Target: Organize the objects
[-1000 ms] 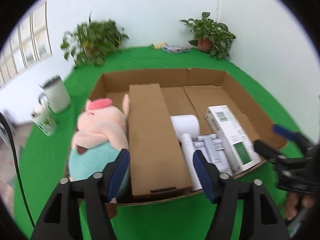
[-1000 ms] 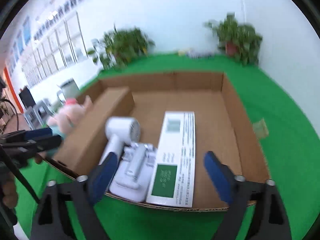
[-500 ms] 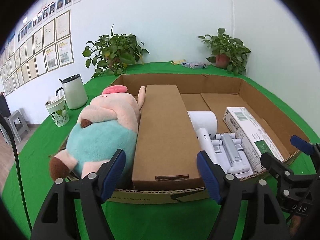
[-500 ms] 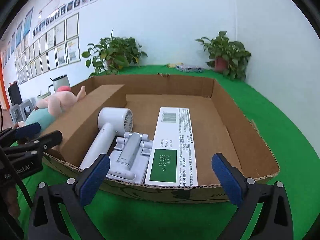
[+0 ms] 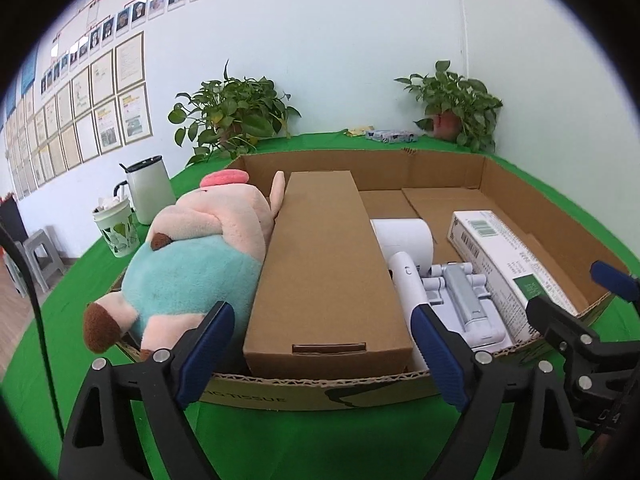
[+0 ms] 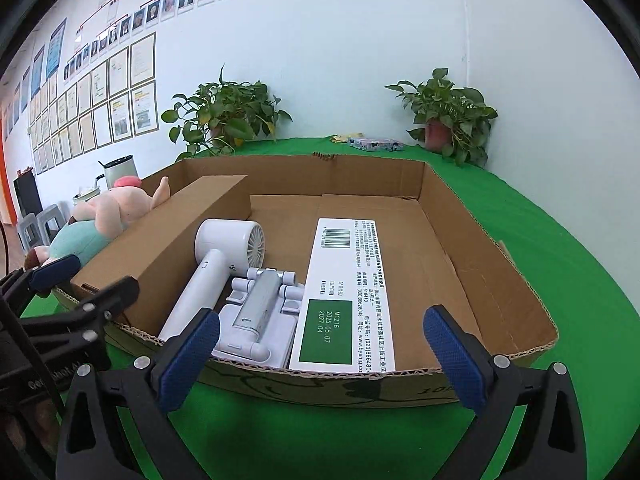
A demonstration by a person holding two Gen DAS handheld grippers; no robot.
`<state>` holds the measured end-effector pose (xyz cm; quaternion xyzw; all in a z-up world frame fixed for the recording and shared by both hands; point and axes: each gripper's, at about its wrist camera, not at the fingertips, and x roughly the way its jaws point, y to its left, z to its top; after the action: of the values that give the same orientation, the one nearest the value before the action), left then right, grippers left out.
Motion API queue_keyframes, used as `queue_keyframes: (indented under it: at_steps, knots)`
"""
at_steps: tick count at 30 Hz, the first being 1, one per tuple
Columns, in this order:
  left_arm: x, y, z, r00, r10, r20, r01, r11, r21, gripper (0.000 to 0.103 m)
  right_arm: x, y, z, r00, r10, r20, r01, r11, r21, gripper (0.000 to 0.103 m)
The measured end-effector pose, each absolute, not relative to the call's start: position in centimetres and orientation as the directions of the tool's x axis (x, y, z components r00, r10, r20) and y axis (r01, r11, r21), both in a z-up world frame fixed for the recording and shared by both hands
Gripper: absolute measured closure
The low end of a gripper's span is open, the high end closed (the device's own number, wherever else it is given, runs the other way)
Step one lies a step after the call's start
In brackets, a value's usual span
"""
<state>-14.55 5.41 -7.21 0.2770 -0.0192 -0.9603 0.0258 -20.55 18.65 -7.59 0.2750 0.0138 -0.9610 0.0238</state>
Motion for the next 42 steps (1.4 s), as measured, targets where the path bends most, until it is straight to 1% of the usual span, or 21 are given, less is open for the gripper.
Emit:
queue_keyframes:
  at_steps: [4, 42]
  knots:
    - [-14.53, 5.23, -7.24, -0.843, -0.048, -0.536, 0.033, -0.999, 0.036, 0.013, -20.62, 18.64, -7.62, -0.847, -0.038, -0.530, 0.054, -0.998, -0.016, 0.000]
    - [-14.48, 5.28, -7.19, -0.843, -0.049, -0.536, 0.034, -0.999, 0.038, 0.013, -20.51, 18.41, -7.60, -0.848, -0.034, -0.530, 0.049, -0.999, -0.015, 0.000]
